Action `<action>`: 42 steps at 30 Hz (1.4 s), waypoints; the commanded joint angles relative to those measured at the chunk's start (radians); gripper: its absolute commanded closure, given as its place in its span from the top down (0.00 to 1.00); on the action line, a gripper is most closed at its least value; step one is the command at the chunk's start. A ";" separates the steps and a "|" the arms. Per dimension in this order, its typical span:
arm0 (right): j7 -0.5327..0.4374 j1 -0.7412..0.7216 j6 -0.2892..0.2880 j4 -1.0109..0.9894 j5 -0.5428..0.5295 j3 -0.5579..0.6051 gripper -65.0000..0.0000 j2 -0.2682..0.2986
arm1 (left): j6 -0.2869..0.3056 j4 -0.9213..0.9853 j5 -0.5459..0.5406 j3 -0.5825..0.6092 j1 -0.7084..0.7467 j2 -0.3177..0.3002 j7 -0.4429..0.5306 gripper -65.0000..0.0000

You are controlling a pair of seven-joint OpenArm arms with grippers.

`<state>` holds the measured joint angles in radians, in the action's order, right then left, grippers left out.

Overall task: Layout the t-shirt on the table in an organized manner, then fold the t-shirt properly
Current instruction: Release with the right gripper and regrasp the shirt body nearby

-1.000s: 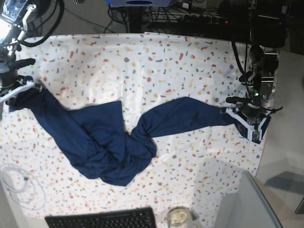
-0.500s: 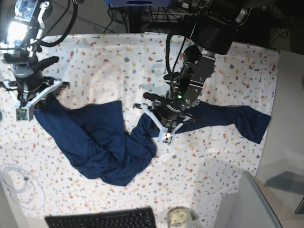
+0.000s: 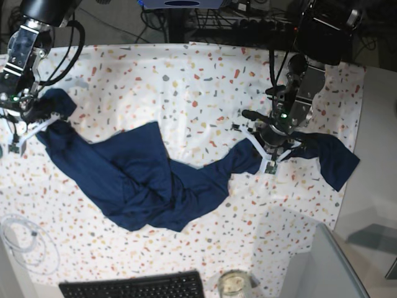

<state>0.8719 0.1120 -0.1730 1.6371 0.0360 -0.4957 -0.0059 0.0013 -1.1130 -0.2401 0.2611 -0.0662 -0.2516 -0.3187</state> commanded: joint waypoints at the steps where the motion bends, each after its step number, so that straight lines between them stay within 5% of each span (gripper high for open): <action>1: -0.020 -0.007 -0.003 0.055 -0.009 0.022 0.45 0.004 | -0.011 -0.032 0.006 -0.053 0.006 -0.015 -0.017 0.00; 5: -0.010 -0.013 -0.004 0.176 -0.009 0.182 0.68 0.001 | -0.010 -0.148 0.012 -0.205 0.067 -0.013 -0.018 0.00; 10: -0.010 -0.157 -0.004 0.102 -0.018 0.363 0.72 -0.016 | -0.010 -0.269 0.014 -0.290 0.131 -0.013 -0.018 0.00; 18: -0.020 -0.412 -0.003 -0.335 -0.124 0.374 0.72 -0.090 | -0.010 -0.315 0.014 -0.359 0.199 -0.013 -0.018 0.00; 29: -0.070 -0.483 0.005 -0.418 -0.247 0.377 0.72 -0.093 | -0.010 -0.250 0.014 -0.369 0.216 -0.013 -0.017 0.00; 37: -0.214 -0.601 0.007 -0.723 -0.247 0.377 0.71 -0.099 | -0.010 -0.246 0.014 -0.369 0.219 0.008 -0.017 0.00; 39: -0.216 -0.601 0.002 -0.731 -0.247 0.377 0.64 -0.099 | -0.010 -0.237 0.014 -0.369 0.214 0.008 -0.017 0.00; 42: -0.207 -0.581 -0.001 -0.685 -0.247 0.377 0.26 -0.101 | -0.010 -0.233 0.014 -0.369 0.210 0.007 -0.017 0.00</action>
<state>0.6830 -0.4404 -0.1654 0.9306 -0.2028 -0.1204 -0.1032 -0.0036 -1.3308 -0.2317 -0.1040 0.1532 -0.2344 -0.3553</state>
